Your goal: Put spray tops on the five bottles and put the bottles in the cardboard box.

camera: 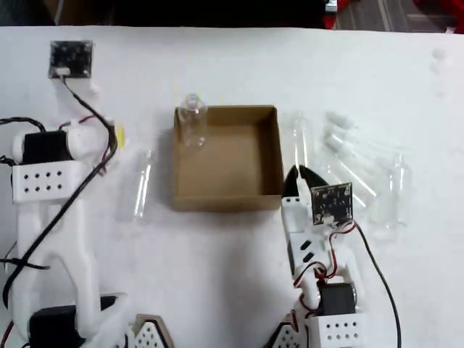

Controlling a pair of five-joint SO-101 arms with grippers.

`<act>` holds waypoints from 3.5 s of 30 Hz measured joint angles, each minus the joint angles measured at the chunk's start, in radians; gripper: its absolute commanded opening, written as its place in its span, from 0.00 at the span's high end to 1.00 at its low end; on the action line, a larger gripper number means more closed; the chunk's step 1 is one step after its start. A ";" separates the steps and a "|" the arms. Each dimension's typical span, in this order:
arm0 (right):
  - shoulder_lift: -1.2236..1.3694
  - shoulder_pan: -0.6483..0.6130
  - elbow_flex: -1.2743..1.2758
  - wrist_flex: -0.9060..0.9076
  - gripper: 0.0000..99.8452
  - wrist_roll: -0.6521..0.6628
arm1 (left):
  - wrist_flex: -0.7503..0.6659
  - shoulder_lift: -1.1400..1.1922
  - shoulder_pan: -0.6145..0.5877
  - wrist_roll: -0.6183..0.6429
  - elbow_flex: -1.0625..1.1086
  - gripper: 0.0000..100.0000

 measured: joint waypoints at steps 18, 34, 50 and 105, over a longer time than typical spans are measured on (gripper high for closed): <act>0.000 0.000 0.000 0.000 0.98 0.000 | -0.172 0.002 0.011 0.160 0.281 0.85; 0.000 0.000 0.000 0.000 0.98 0.000 | -0.172 0.002 0.094 0.163 0.315 0.85; 0.000 0.000 0.000 0.000 0.98 0.000 | -0.212 0.002 0.100 0.161 0.319 0.85; 0.000 0.000 0.000 0.000 0.98 0.000 | 0.419 1.227 0.120 0.057 -1.051 0.78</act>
